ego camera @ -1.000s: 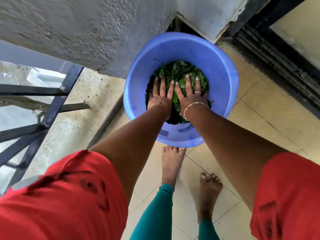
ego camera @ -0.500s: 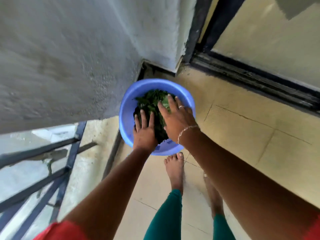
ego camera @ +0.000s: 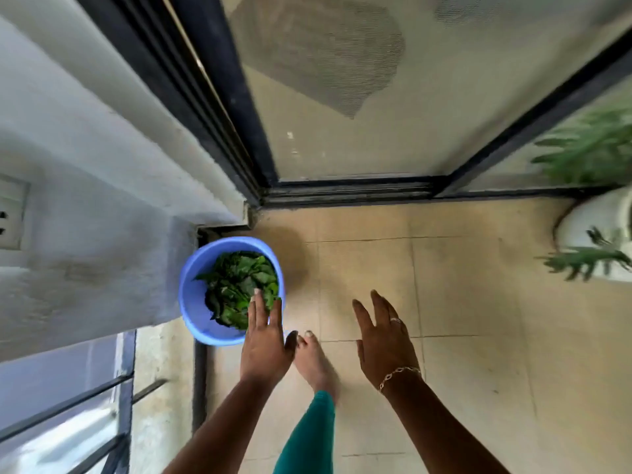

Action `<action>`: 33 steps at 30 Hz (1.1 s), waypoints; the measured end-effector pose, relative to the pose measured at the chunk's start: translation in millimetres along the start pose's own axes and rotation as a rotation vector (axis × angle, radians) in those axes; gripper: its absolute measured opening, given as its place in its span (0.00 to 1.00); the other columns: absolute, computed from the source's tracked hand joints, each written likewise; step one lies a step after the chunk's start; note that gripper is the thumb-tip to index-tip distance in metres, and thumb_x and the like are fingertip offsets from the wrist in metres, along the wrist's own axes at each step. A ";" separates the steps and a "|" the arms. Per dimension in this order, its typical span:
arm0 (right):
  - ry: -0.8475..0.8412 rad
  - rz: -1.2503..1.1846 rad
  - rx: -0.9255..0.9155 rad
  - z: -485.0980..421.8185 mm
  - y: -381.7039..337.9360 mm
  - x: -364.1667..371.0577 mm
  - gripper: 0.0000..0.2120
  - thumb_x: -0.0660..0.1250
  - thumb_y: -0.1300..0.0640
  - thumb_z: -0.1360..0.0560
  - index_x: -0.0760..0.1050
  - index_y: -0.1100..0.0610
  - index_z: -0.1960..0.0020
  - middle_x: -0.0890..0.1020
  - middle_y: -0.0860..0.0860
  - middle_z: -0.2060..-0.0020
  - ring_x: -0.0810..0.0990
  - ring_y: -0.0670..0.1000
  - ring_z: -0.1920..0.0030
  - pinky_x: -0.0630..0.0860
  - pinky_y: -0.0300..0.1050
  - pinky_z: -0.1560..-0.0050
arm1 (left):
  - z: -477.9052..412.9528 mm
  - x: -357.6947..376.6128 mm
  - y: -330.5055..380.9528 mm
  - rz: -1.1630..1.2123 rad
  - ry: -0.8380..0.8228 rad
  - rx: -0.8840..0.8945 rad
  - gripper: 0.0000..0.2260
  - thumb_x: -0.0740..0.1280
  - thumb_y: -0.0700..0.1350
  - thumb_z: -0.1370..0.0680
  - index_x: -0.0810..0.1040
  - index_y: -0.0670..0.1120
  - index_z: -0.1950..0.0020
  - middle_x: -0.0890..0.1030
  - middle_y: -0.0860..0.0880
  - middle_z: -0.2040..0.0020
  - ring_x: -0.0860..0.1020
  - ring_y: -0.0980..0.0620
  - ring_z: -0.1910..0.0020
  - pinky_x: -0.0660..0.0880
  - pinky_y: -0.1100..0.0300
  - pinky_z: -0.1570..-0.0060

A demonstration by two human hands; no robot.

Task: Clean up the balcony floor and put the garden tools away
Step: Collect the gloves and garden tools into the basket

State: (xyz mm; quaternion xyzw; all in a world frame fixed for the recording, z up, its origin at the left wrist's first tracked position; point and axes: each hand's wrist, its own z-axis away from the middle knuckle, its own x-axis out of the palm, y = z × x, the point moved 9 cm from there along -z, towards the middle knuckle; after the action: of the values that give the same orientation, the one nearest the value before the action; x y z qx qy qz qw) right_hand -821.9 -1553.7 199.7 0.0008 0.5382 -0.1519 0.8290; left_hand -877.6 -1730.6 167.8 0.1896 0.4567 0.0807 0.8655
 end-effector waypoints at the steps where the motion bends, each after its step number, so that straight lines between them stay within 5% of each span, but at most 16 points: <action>1: 0.002 -0.009 0.041 18.1 17.3 2.6 0.38 0.82 0.58 0.54 0.79 0.56 0.43 0.78 0.62 0.42 0.81 0.60 0.48 0.80 0.49 0.58 | 12.6 6.7 11.1 -0.013 -0.023 0.017 0.30 0.63 0.47 0.21 0.54 0.42 0.23 0.42 0.39 0.23 0.43 0.42 0.23 0.50 0.54 0.27; 6: 0.024 -0.068 0.242 138.6 88.2 -4.6 0.41 0.83 0.52 0.59 0.81 0.56 0.46 0.80 0.61 0.46 0.83 0.59 0.52 0.80 0.47 0.62 | 99.8 37.8 68.4 -0.087 -0.151 0.058 0.30 0.58 0.52 0.20 0.50 0.44 0.23 0.40 0.38 0.23 0.41 0.43 0.23 0.51 0.59 0.28; 11: 0.100 -0.171 0.465 280.4 141.7 -43.2 0.46 0.82 0.51 0.57 0.72 0.55 0.41 0.80 0.61 0.46 0.83 0.59 0.52 0.81 0.45 0.63 | 203.9 50.1 154.3 -0.167 -0.222 0.196 0.32 0.58 0.56 0.21 0.53 0.42 0.23 0.41 0.36 0.24 0.44 0.39 0.24 0.51 0.50 0.26; 13: 0.152 -0.240 0.583 337.7 156.6 -69.1 0.41 0.80 0.53 0.44 0.69 0.58 0.35 0.73 0.64 0.37 0.78 0.62 0.42 0.79 0.50 0.51 | 241.1 47.4 191.1 -0.250 -0.219 0.263 0.31 0.57 0.56 0.20 0.51 0.44 0.23 0.41 0.36 0.24 0.46 0.40 0.23 0.53 0.49 0.27; 15: 0.151 -0.306 0.683 391.0 166.4 -84.2 0.33 0.66 0.55 0.26 0.55 0.55 0.25 0.54 0.63 0.26 0.60 0.62 0.28 0.65 0.51 0.33 | 278.5 42.8 229.8 -0.338 -0.223 0.352 0.30 0.55 0.57 0.19 0.49 0.46 0.23 0.40 0.38 0.23 0.45 0.43 0.23 0.59 0.51 0.30; 17: 0.195 -0.365 0.761 437.9 175.3 -93.4 0.31 0.59 0.56 0.22 0.48 0.53 0.24 0.46 0.59 0.25 0.52 0.58 0.26 0.58 0.49 0.29 | 312.5 41.2 268.2 -0.364 -0.252 0.490 0.30 0.55 0.56 0.19 0.49 0.46 0.23 0.38 0.38 0.24 0.42 0.42 0.23 0.60 0.54 0.30; 25: 0.318 -0.459 1.130 583.3 180.8 -110.1 0.30 0.60 0.55 0.22 0.49 0.52 0.24 0.49 0.57 0.25 0.53 0.57 0.26 0.59 0.49 0.29 | 382.7 44.7 338.6 -0.647 -0.343 0.882 0.29 0.57 0.55 0.19 0.51 0.44 0.23 0.39 0.37 0.24 0.41 0.40 0.24 0.64 0.53 0.32; 33: 0.387 -0.607 1.563 664.5 158.3 -93.4 0.29 0.62 0.53 0.23 0.55 0.52 0.26 0.54 0.57 0.26 0.62 0.58 0.30 0.65 0.48 0.34 | 388.7 50.9 375.6 -0.733 -0.408 1.039 0.28 0.59 0.53 0.19 0.53 0.44 0.24 0.42 0.37 0.23 0.43 0.40 0.24 0.63 0.51 0.32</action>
State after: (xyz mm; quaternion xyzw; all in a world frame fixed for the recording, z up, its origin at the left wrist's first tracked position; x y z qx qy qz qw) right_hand -224.0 -1488.8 536.9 0.4531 0.3878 -0.6913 0.4078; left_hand -516.9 -1469.9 478.7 0.4260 0.2981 -0.4865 0.7021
